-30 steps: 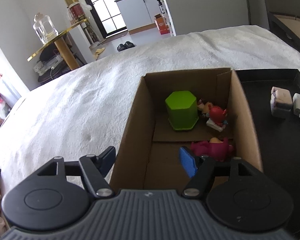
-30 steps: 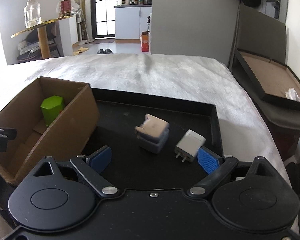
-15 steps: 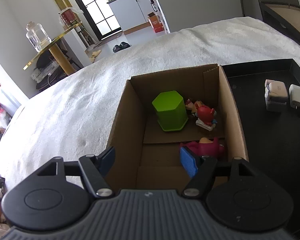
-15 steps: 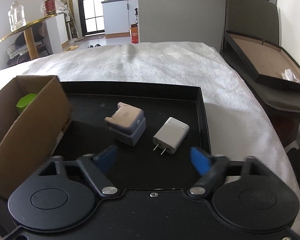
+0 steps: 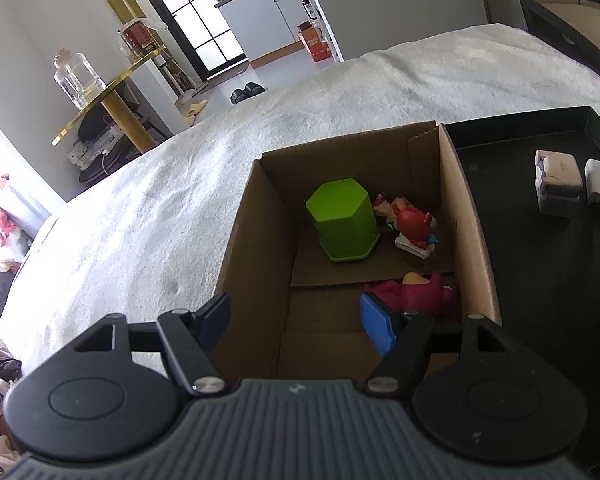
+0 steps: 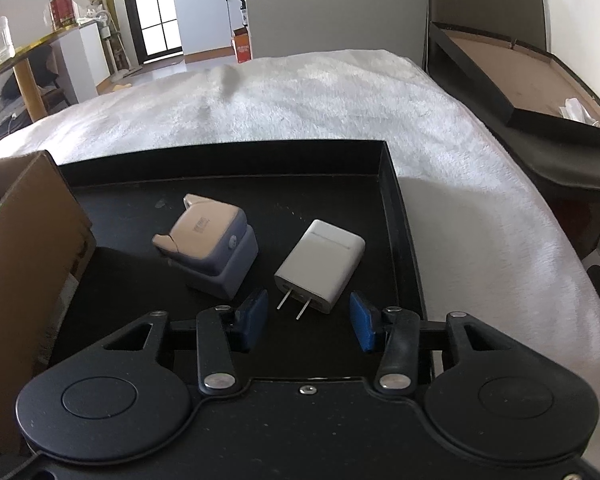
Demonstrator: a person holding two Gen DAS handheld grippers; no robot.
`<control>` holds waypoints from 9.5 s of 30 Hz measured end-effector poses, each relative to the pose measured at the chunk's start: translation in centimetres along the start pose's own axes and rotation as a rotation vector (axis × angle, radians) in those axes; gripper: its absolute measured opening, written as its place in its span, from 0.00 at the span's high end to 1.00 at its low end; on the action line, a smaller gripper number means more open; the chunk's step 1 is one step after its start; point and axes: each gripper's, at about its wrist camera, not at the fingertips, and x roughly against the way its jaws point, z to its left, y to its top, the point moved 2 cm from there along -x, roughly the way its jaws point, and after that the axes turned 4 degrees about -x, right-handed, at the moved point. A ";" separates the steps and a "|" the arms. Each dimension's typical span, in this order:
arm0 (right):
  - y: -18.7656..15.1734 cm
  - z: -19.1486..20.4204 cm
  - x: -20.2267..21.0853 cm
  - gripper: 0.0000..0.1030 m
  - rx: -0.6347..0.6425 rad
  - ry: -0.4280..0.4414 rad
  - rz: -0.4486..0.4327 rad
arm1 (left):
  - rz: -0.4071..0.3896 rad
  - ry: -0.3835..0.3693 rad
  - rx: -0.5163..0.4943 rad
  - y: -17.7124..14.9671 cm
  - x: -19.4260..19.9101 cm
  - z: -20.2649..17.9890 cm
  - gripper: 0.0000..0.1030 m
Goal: Organize rigid objects
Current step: 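Move the right gripper to the white phone charger and close on it, then lift the white charger with the right gripper and drop it into the box, then move the right gripper to the beige-and-grey cube charger and close on it, then carry the cube charger with the right gripper and release it into the box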
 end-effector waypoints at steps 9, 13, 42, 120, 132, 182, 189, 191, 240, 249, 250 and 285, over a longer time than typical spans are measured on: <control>-0.7 -0.1 0.6 0.87 0.037 -0.019 0.016 | -0.004 0.005 0.010 -0.1 0.1 0.1 0.32; -1.3 0.0 1.2 0.87 0.046 -0.008 0.034 | -0.008 0.001 0.020 -0.2 0.3 0.4 0.32; -2.8 1.2 2.9 0.34 0.068 0.003 0.078 | -0.019 -0.017 0.075 -0.8 0.3 1.9 0.32; 1.1 19.1 8.0 0.65 0.352 0.271 -0.150 | -0.009 -0.121 0.199 -4.4 -2.1 6.6 0.83; 0.9 19.4 8.6 0.54 0.402 0.278 -0.182 | -0.007 -0.123 0.202 -4.4 -2.2 6.7 0.83; 0.8 5.0 4.4 0.25 0.047 0.095 -0.121 | -0.019 0.074 0.100 -0.5 -0.5 2.5 0.19; 1.4 4.6 2.9 0.30 0.017 0.083 -0.096 | -0.024 0.088 0.102 -0.1 -0.8 2.1 0.17; 1.5 4.8 2.4 0.30 0.014 0.084 -0.097 | -0.017 0.082 0.098 -0.1 -1.0 1.9 0.17; -0.4 5.6 3.2 0.34 0.079 0.036 0.007 | -0.039 0.038 0.134 -0.7 -0.4 3.2 0.17; -1.0 5.0 2.7 0.58 0.074 0.022 0.052 | -0.042 0.036 0.136 -0.7 -0.1 3.2 0.17; -1.0 5.0 2.9 0.58 0.073 0.028 0.053 | -0.045 0.037 0.138 -0.8 0.0 3.2 0.17; 3.6 11.4 8.8 0.59 0.168 0.165 -0.166 | -0.052 -0.063 0.209 -3.2 -0.8 6.2 0.46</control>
